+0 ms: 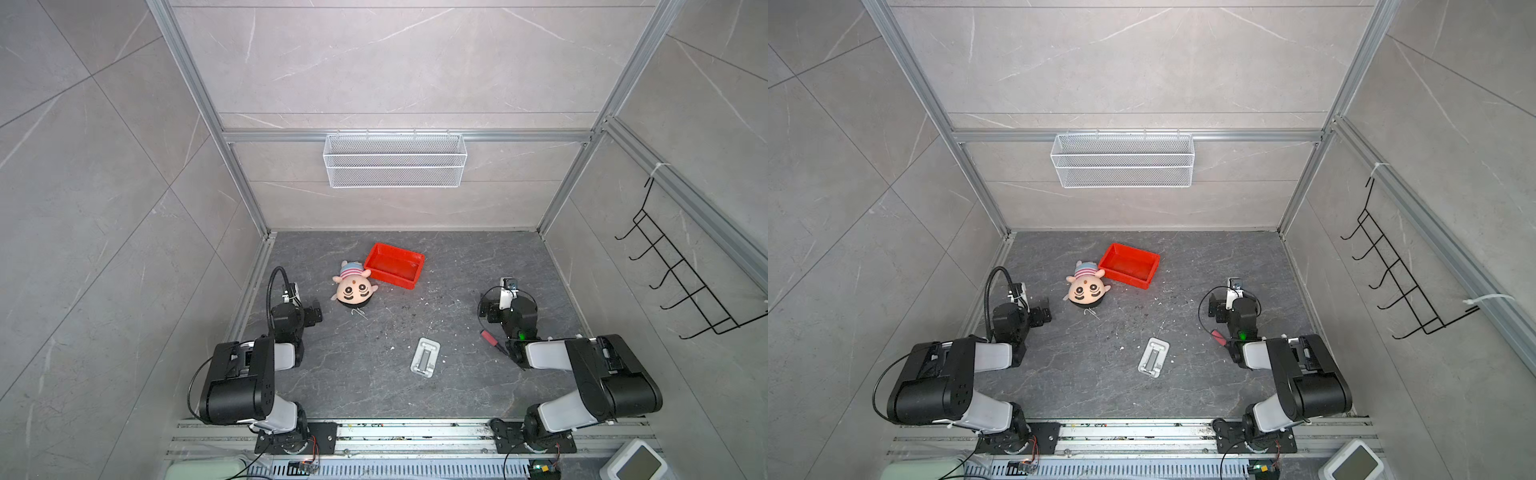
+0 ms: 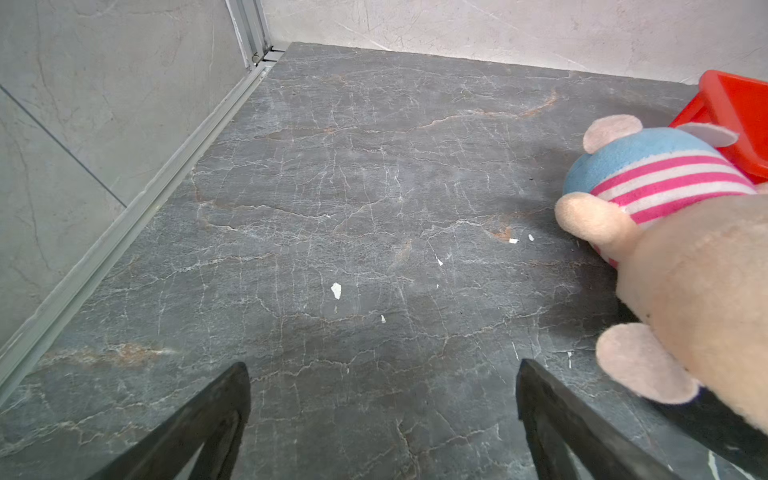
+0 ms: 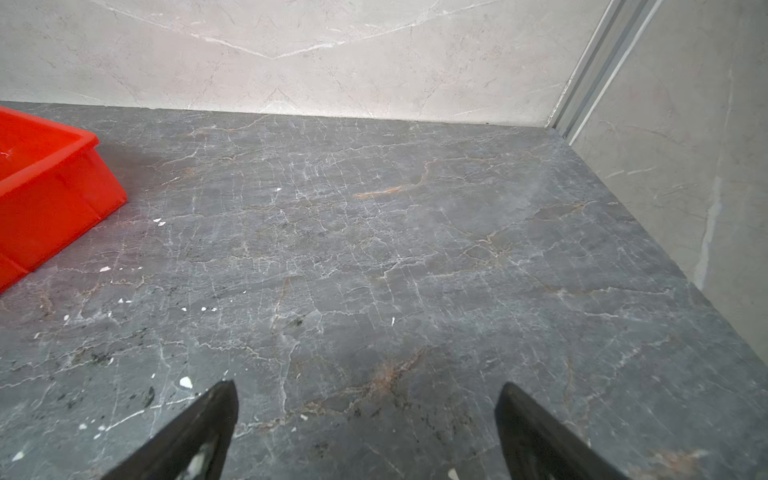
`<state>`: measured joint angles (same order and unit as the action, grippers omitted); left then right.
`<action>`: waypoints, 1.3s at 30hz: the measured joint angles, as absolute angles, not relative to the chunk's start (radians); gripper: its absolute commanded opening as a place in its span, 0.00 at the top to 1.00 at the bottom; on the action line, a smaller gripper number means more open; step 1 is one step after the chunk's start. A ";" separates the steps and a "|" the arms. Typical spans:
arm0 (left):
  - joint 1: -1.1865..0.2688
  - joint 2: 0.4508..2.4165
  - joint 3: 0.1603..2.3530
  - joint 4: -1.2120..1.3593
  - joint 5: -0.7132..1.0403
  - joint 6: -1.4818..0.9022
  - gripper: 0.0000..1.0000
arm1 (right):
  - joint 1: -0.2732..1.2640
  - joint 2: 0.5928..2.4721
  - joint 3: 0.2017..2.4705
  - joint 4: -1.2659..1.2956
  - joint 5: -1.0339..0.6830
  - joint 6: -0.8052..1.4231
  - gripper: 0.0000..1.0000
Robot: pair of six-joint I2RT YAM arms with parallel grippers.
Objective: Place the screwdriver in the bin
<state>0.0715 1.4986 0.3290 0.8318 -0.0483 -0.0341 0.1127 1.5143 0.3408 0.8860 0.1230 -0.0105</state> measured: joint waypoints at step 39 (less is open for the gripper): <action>-0.027 1.364 0.329 0.745 -0.122 0.021 0.00 | 0.113 1.415 0.288 0.881 0.141 0.001 0.01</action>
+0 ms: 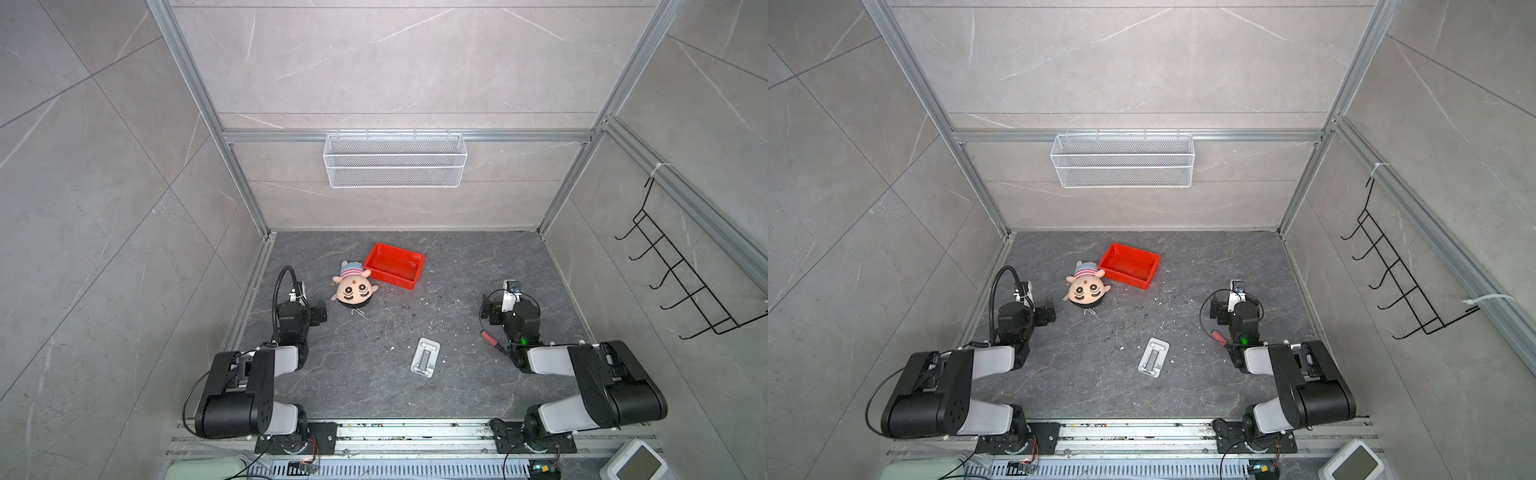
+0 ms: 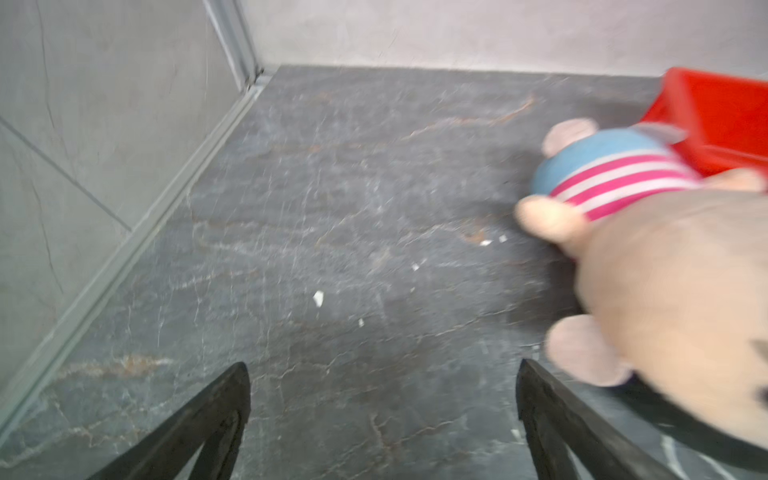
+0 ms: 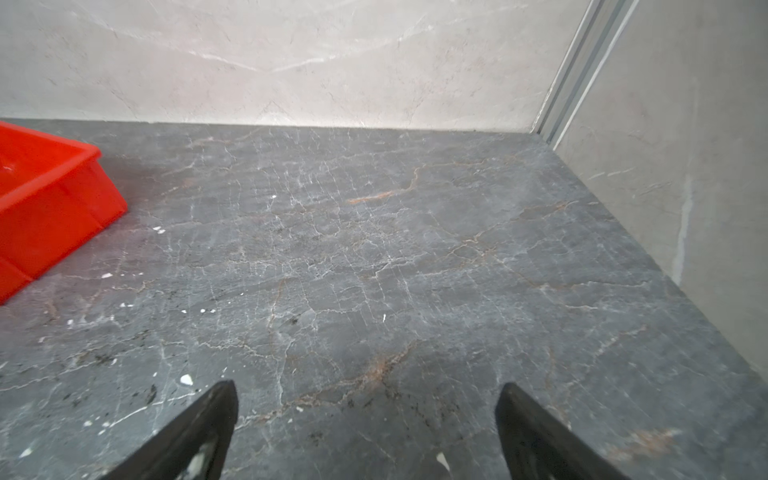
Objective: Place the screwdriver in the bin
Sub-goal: 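Reach the right gripper toward the red-handled screwdriver while the left arm moves forward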
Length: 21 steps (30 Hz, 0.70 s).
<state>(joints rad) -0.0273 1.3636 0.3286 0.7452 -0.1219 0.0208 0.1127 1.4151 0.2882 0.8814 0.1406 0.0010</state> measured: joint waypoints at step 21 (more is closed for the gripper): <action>-0.359 0.976 0.429 0.248 0.227 0.284 0.00 | 0.113 0.923 0.724 -0.274 -0.021 -0.241 0.01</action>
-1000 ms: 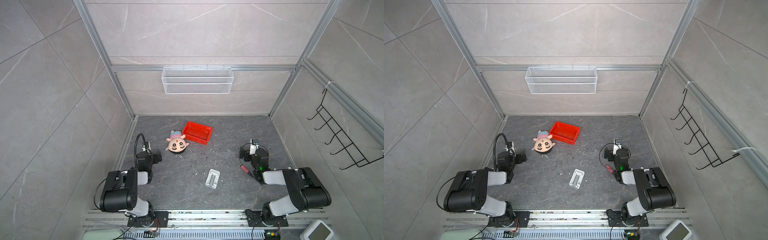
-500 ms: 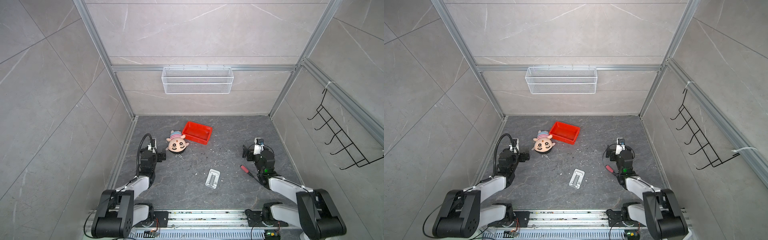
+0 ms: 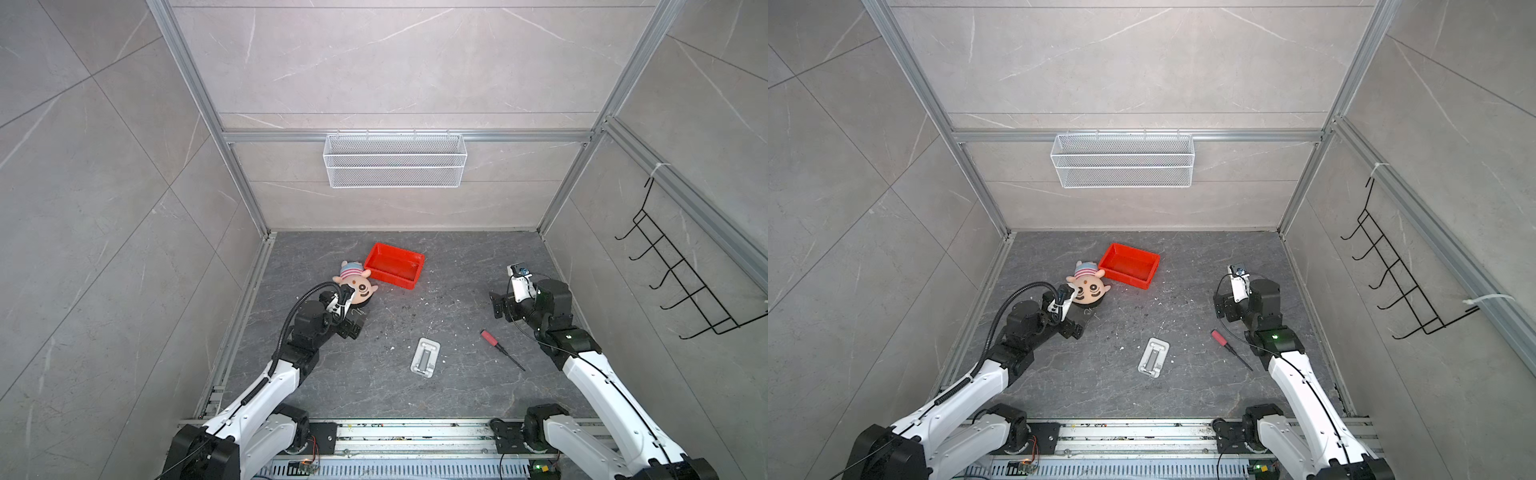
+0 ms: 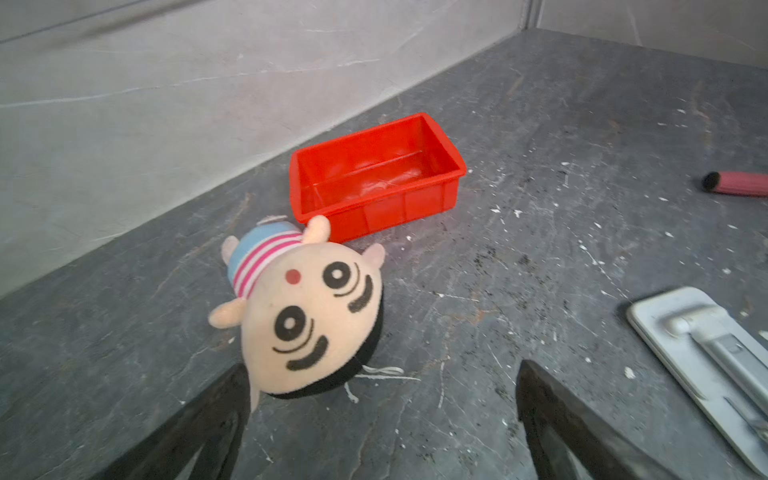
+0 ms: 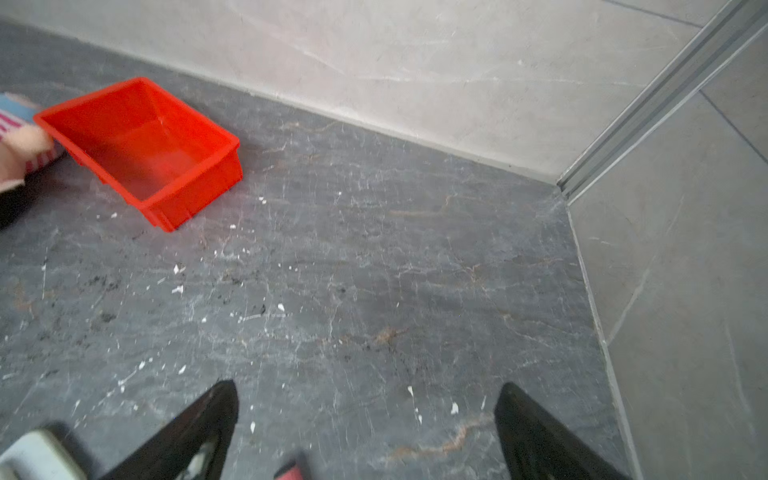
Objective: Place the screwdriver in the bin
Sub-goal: 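Reach the right gripper toward the red-handled screwdriver while the left arm moves forward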
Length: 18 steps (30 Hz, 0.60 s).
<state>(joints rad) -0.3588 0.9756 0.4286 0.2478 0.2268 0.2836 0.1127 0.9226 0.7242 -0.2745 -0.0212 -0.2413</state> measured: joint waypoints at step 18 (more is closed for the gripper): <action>-0.672 1.072 0.486 0.189 0.321 0.340 0.00 | 0.180 1.086 0.850 -0.700 -0.006 -0.461 0.01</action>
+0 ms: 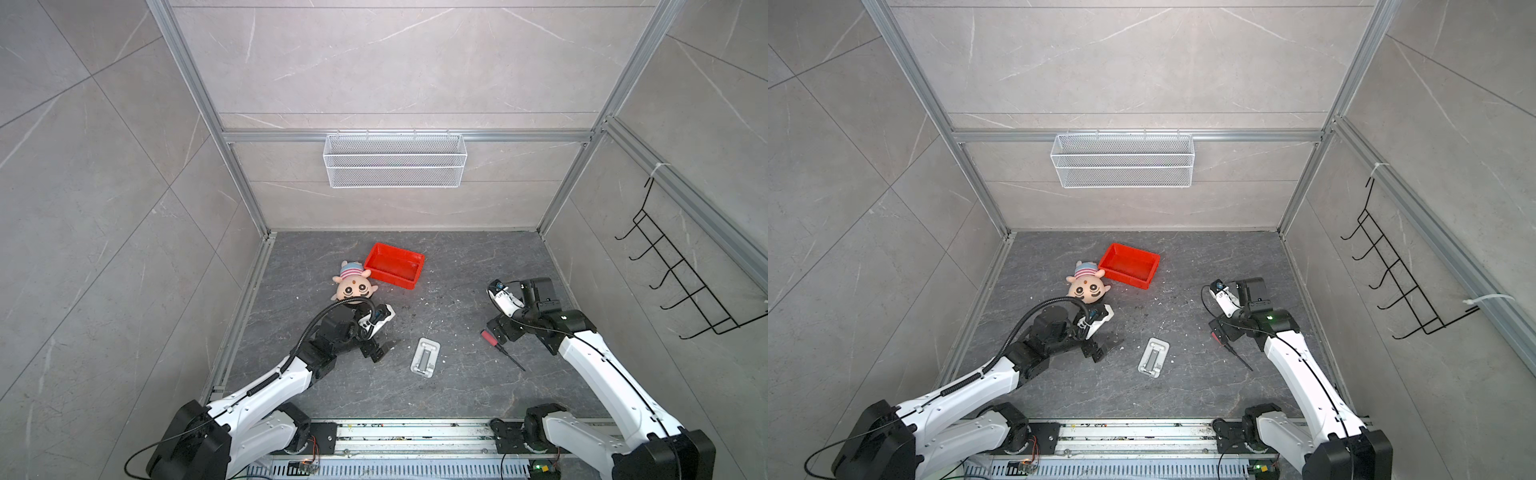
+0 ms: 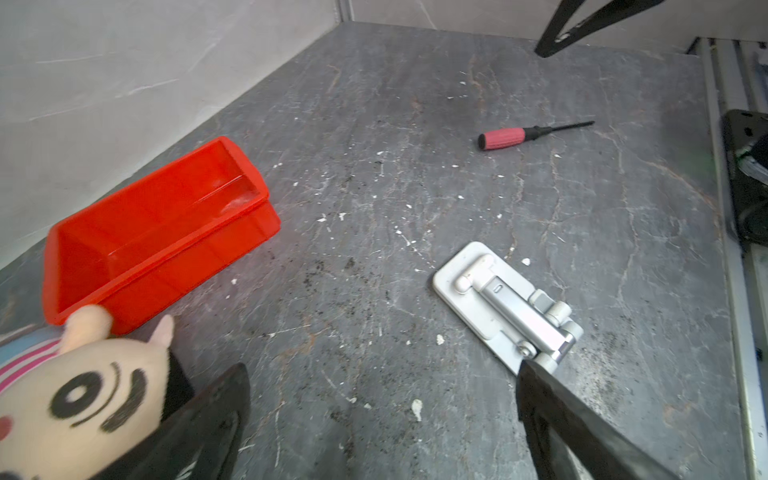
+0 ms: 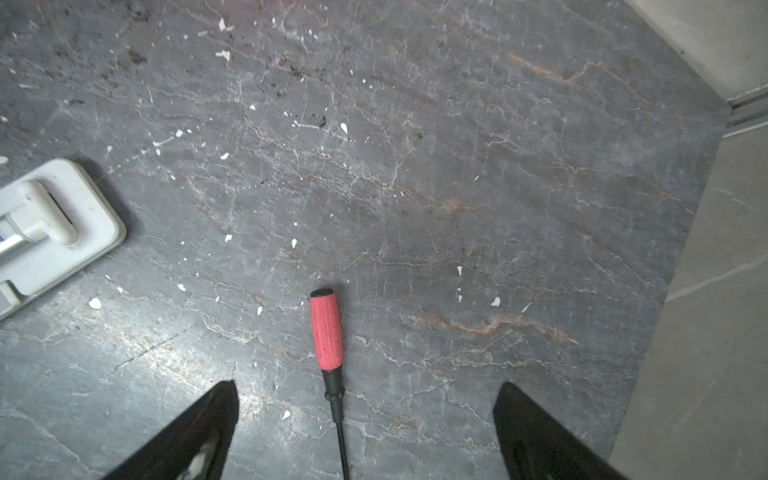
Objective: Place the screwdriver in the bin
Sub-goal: 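Reach the right gripper toward the red-handled screwdriver while the left arm moves forward, then close the right gripper on the screwdriver handle and lift it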
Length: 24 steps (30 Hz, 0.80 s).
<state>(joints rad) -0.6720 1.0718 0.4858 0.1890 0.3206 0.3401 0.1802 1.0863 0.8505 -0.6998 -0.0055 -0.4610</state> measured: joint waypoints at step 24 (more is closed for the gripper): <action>-0.816 1.246 0.525 0.241 0.303 0.349 0.00 | 0.221 1.580 0.954 -0.764 0.108 -0.384 0.09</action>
<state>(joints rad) -0.8158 1.2457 0.5247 0.2405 0.3031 0.3492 0.2207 1.5803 0.9543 -0.7635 0.1078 -0.3843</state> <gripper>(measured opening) 0.999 0.926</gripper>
